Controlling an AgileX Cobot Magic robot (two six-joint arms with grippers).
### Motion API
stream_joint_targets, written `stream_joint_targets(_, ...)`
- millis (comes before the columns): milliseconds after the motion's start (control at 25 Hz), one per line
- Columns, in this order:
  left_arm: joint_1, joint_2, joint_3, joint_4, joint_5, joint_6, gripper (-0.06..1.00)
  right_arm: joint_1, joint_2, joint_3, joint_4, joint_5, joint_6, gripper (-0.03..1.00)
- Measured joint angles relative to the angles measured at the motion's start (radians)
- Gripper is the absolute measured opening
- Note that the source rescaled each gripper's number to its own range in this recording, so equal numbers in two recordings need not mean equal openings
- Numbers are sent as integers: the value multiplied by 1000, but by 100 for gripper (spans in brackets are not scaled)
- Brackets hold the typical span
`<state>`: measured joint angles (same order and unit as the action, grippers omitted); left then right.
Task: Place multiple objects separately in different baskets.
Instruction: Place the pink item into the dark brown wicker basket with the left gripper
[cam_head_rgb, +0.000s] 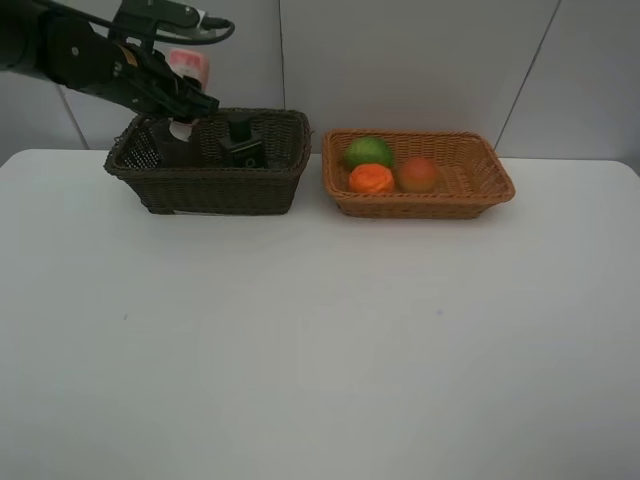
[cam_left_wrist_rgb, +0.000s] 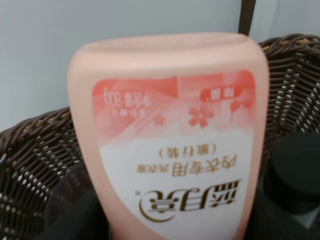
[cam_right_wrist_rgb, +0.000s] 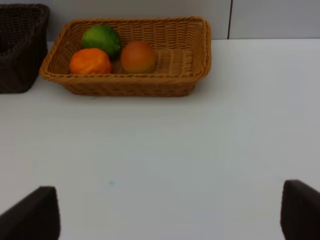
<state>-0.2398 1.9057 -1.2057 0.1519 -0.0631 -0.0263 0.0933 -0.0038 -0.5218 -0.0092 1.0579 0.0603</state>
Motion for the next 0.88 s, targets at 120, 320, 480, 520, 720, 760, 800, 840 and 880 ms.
stream_joint_targets(120,0,39,0,2,-39,0,68,0,0,0,0,0,0,87)
stream_joint_targets(320,0,85,0,2,-69,0,68,0,0,0,0,0,0,87)
stream_joint_targets(480,0,94,0,3,-79,-8,68,0,0,0,0,0,0,87)
stream_joint_targets(520,0,95,0,3,-81,-8,68,0,0,0,0,0,0,87)
stream_joint_targets(720,0,96,0,3,-82,-9,68,0,0,0,0,0,0,87)
stream_joint_targets(760,0,97,0,3,-82,-10,68,0,0,0,0,0,0,87)
stream_joint_targets(800,0,97,0,3,-82,-10,68,0,0,0,0,0,0,87)
stream_joint_targets(840,0,97,0,3,-82,-10,68,0,0,0,0,0,0,87)
stream_joint_targets(880,0,97,0,3,-82,-11,68,0,0,0,0,0,0,87)
